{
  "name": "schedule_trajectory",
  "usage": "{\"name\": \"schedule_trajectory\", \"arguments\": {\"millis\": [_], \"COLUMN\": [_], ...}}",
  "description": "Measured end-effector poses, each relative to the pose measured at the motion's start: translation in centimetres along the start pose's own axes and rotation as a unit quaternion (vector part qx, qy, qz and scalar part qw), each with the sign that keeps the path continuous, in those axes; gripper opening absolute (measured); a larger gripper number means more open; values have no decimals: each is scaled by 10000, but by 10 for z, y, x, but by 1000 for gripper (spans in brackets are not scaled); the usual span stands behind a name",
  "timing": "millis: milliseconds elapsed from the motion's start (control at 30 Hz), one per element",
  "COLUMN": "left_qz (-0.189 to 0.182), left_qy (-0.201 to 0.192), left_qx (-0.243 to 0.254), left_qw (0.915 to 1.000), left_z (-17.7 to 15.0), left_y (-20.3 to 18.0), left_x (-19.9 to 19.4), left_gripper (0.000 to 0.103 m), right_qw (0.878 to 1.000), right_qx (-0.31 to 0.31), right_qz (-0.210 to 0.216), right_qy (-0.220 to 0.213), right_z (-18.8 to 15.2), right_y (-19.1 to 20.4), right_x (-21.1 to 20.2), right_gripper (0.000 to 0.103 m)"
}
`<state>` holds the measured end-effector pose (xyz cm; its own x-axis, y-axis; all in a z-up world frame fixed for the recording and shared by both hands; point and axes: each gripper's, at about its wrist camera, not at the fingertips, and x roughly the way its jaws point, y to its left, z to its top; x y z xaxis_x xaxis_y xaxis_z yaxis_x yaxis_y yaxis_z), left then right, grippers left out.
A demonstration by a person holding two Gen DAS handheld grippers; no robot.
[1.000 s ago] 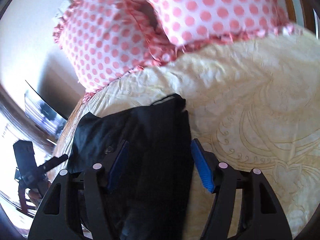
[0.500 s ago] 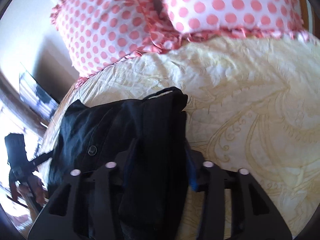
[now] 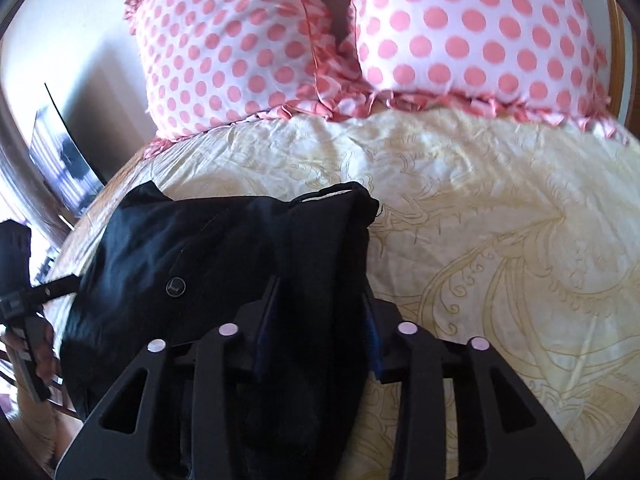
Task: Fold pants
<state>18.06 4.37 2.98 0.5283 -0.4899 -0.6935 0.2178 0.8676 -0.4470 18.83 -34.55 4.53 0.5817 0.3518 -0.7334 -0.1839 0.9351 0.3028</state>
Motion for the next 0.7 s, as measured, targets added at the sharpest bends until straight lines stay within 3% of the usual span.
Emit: {"name": "schedule_trajectory", "arguments": {"millis": [33,133,300,467,700], "left_qz": [-7,-54,-192,-479,-735], "left_qy": [0,-24,-84,57,483], "left_qx": [-9,-51,-139,-222,-534], "left_qw": [10000,10000,9997,9986,9947], "left_z": [0,1,8,23,44], "left_y": [0,3,8,13,27], "left_x": [1,0,-2,6,23], "left_gripper": [101,101,101,100,93], "right_qw": [10000,9984,9865,9928,9942], "right_qx": [0,-483,-1457,-1066,-971], "right_qz": [89,26,-267,-162,-143], "right_qy": [-4,-287,-699,-520,-432], "right_z": [0,-4,-14,-8,-8], "right_y": [-1,13,45,31,28], "right_x": [1,-7,-24,-17,-14], "right_gripper": [37,21,19,19,19]}}
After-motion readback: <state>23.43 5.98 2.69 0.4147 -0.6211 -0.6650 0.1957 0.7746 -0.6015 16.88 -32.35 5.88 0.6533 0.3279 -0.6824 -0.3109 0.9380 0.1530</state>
